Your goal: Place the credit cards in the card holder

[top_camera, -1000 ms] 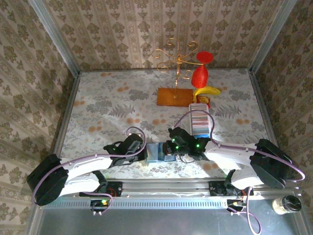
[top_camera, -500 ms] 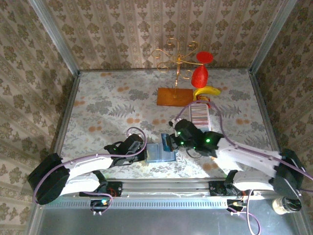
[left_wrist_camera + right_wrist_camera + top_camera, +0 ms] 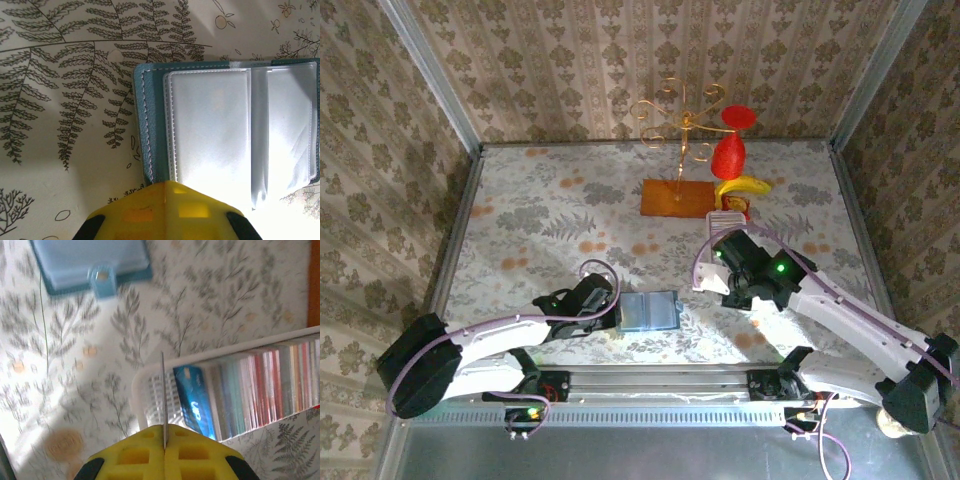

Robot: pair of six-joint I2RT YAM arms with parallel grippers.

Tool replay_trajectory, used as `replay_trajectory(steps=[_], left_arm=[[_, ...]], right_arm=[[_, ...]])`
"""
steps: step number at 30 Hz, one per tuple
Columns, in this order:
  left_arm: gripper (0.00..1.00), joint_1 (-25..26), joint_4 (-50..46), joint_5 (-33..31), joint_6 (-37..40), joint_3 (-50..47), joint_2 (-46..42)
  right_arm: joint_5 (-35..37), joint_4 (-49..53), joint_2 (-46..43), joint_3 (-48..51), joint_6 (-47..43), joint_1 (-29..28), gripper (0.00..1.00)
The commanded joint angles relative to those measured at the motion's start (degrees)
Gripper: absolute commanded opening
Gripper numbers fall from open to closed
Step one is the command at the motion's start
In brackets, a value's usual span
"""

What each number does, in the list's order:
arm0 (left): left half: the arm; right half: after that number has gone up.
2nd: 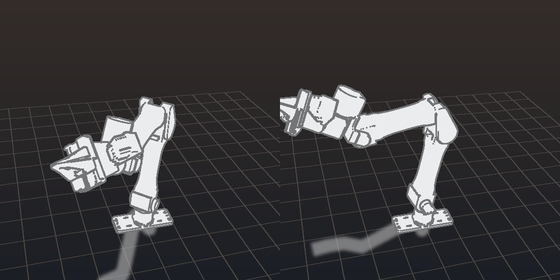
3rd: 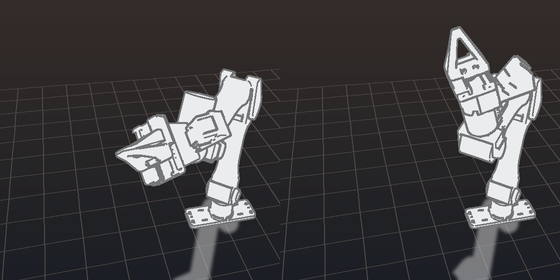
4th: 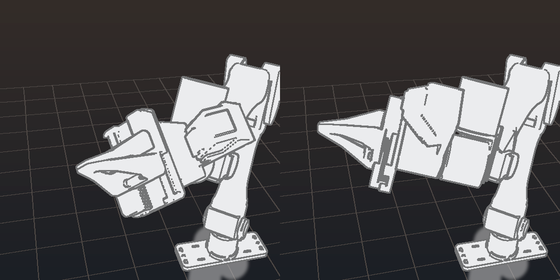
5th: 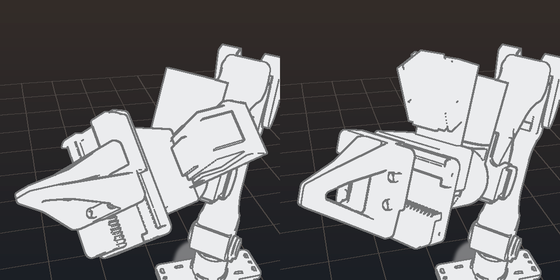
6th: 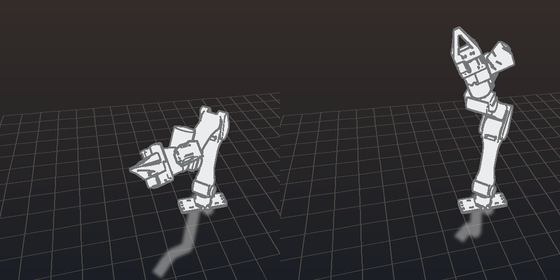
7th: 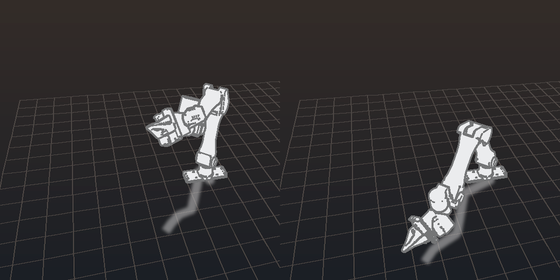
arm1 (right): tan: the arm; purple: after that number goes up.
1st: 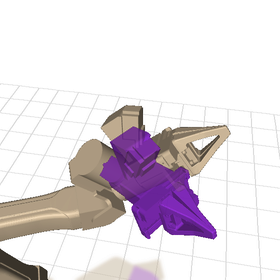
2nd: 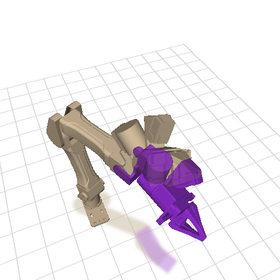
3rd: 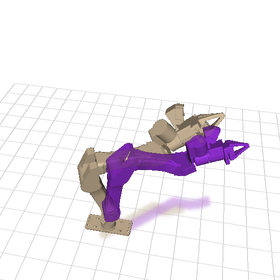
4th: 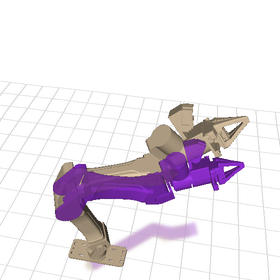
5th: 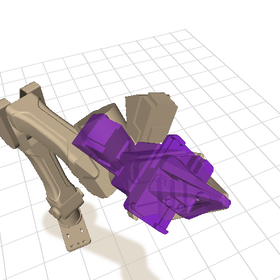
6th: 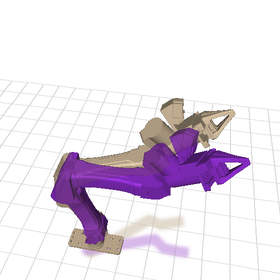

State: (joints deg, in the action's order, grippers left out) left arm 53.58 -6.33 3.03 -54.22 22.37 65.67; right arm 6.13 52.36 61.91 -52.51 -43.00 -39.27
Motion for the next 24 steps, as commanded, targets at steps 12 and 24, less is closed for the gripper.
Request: replay_trajectory(steps=[12, 24], left_arm=[[0.05, 0.4, 0.6, 0.3, 1.0, -0.8, -3.7], [0.05, 0.4, 1.4, 0.0, 0.8, -1.8, -5.0]], right_arm=[[8.7, -10.7, 8.5, 6.5, -16.7, 2.9, 0.0], [14.5, -25.0, 7.7, 12.7, -18.9, 3.1, 0.51]])
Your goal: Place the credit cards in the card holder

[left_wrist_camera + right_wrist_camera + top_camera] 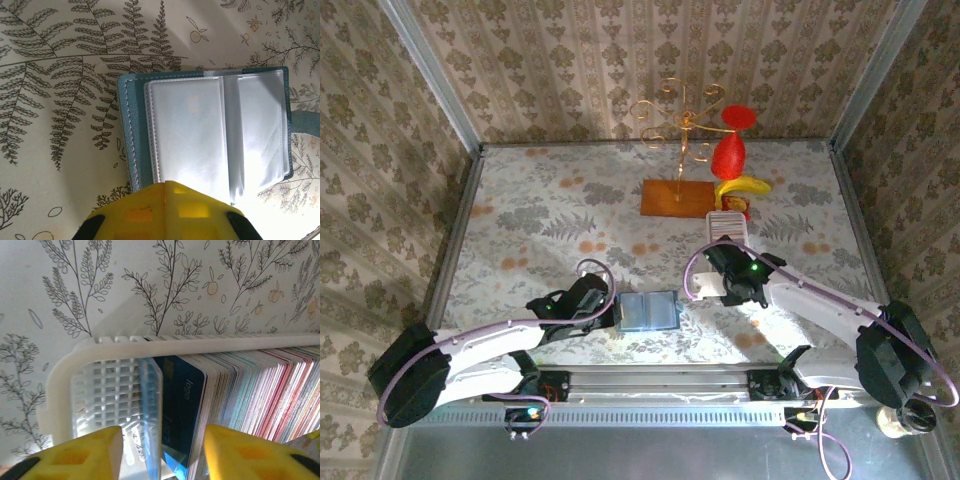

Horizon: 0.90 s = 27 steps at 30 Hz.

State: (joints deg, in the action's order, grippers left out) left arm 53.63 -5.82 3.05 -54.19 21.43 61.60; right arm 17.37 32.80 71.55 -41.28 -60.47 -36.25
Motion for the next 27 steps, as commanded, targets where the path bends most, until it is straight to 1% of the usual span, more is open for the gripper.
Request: replay_trajectory(steps=[1, 2, 5, 7, 9, 11, 15, 17, 19, 21, 22, 27], left_arm=[[0.05, 0.3, 1.1, 0.1, 0.6, -1.0, -1.0], [0.05, 0.3, 1.3, 0.1, 0.6, -1.1, -0.9], [0.05, 0.3, 1.7, 0.3, 0.6, -1.0, -0.8], [0.05, 0.3, 1.7, 0.3, 0.6, -1.1, -0.9], [0.05, 0.3, 1.9, 0.2, 0.5, -1.3, -1.0], [0.05, 0.4, 2.0, 0.2, 0.4, -1.4, -1.1], [0.05, 0.3, 2.2, 0.2, 0.4, -1.5, -1.3], [0.05, 0.3, 2.4, 0.3, 0.3, -1.6, -1.4], [0.05, 0.4, 2.4, 0.4, 0.3, -1.6, -1.5], [0.05, 0.3, 2.5, 0.3, 0.3, -1.6, -1.7], [0.05, 0.4, 2.5, 0.3, 0.2, -1.6, -1.8], [0.05, 0.4, 2.2, 0.1, 0.2, -1.7, -2.5]], right_arm=[[3.6, -6.0, -2.4, 1.9, -1.4, 0.1, 0.54], [4.2, -6.7, -2.7, 2.4, -1.4, 0.1, 0.58], [5.6, -8.5, -3.4, 4.0, -1.7, 0.1, 0.62], [6.6, -9.8, -3.6, 4.7, -1.9, 0.1, 0.68], [7.5, -11.5, -3.9, 5.1, -2.0, 0.1, 0.71], [8.6, -13.8, -3.9, 5.8, -2.7, 0.1, 0.76], [10.6, -15.5, -2.5, 5.4, -3.2, 0.5, 0.79], [10.4, -15.7, -1.8, 5.2, -2.7, 1.2, 0.87], [10.5, -16.0, -0.9, 5.1, -2.7, 1.7, 0.9], [10.5, -16.6, -0.1, 4.7, -2.2, 2.3, 0.98], [10.2, -16.5, 0.2, 4.4, -1.9, 2.5, 1.0], [9.4, -16.7, 2.7, 3.8, -1.6, 3.2, 0.99]])
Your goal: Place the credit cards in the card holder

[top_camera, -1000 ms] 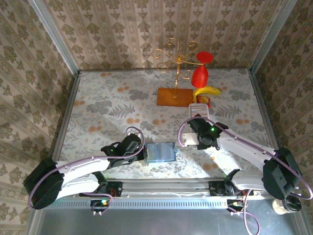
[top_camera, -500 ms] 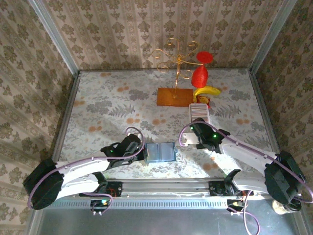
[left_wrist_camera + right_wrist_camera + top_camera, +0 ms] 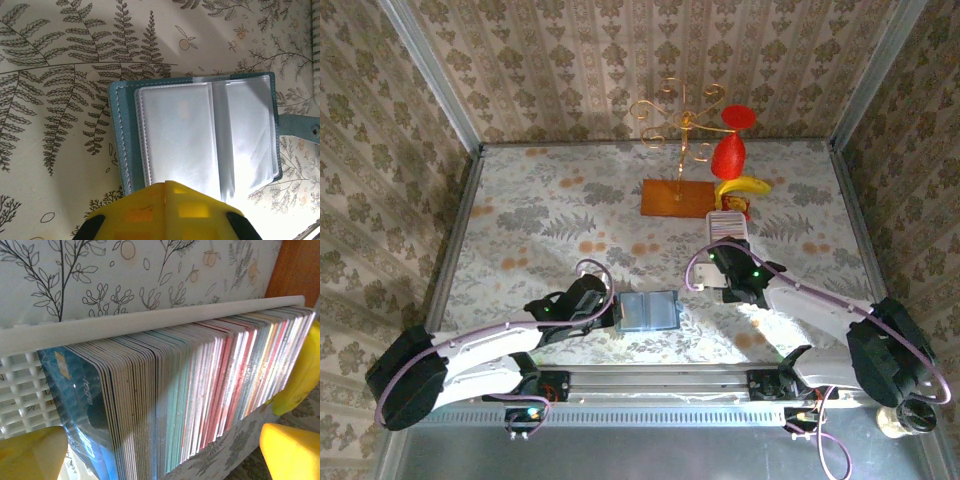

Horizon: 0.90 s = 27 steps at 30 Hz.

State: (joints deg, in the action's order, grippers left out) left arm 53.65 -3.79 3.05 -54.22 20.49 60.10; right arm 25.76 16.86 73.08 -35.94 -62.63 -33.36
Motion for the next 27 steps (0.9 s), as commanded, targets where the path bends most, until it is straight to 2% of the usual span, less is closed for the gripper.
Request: replay_trajectory(steps=[1, 4, 7, 12, 19, 27], left_arm=[[0.05, 0.4, 0.2, 0.1, 0.3, -0.8, -1.1], [0.05, 0.4, 0.2, 0.1, 0.3, -0.8, -1.1], [0.05, 0.4, 0.1, 0.1, 0.4, -0.7, -1.1], [0.05, 0.4, -0.2, 0.1, 0.4, -0.5, -1.0], [0.04, 0.4, 0.4, 0.3, 0.4, -0.5, -0.4], [0.02, 0.4, 0.7, 0.5, 0.2, -0.5, 0.0]], right_arm=[[1.0, -1.0, 1.6, -1.7, 0.7, 0.4, 0.98], [0.9, -1.0, 2.7, -2.3, 0.6, 0.4, 0.91], [0.8, -0.6, 2.6, -2.7, 0.4, 0.5, 0.77], [0.0, 1.7, -0.6, -2.6, 0.5, 0.5, 0.6], [-0.8, 3.6, -3.6, -1.7, 0.8, 0.5, 0.45], [-2.1, 5.0, -3.9, -1.6, 1.4, 0.4, 0.35]])
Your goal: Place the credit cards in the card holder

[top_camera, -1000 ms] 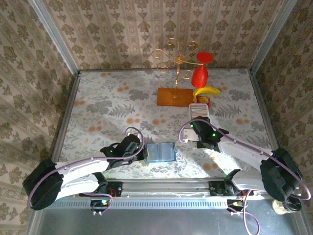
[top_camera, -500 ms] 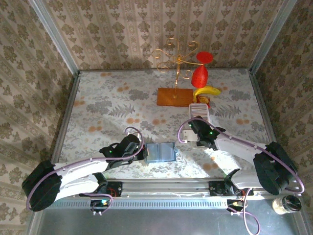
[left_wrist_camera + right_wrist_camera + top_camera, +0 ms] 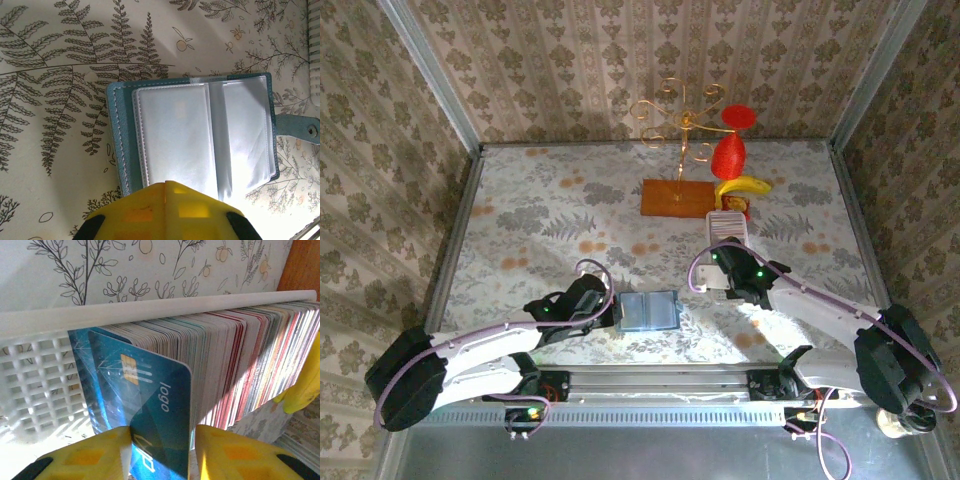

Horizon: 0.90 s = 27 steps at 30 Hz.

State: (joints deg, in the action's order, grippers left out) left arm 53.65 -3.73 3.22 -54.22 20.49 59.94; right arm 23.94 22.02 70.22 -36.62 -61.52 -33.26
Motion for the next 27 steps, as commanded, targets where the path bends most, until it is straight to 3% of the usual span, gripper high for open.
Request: replay_trajectory(steps=[1, 11, 16, 21, 25, 27], left_arm=[[0.02, 0.4, 0.7, 0.3, 0.2, -0.5, 0.2], [0.02, 0.5, 0.9, 0.4, 0.1, -0.6, 0.2], [0.02, 0.5, 0.9, 0.5, 0.0, -0.5, 0.4], [0.03, 0.5, 0.6, 0.6, 0.1, -0.2, 0.0], [0.05, 0.6, 0.2, 1.2, 0.3, 0.3, -0.7], [0.07, 0.7, 0.3, 1.7, 0.3, 0.6, -1.2]], right_arm=[[-0.3, -0.1, -1.2, -0.9, 0.3, 0.3, 0.33], [-0.4, 3.0, -4.3, -1.5, 1.7, -0.1, 0.17], [-2.5, 11.7, -7.7, -3.6, 5.6, -2.3, 0.1], [-13.4, 24.8, -12.9, -8.0, 17.6, -7.1, 0.02], [-14.9, 26.0, -17.1, -10.2, 28.1, -10.9, 0.0], [-18.5, 24.1, -18.7, -11.9, 39.2, -11.5, 0.0]])
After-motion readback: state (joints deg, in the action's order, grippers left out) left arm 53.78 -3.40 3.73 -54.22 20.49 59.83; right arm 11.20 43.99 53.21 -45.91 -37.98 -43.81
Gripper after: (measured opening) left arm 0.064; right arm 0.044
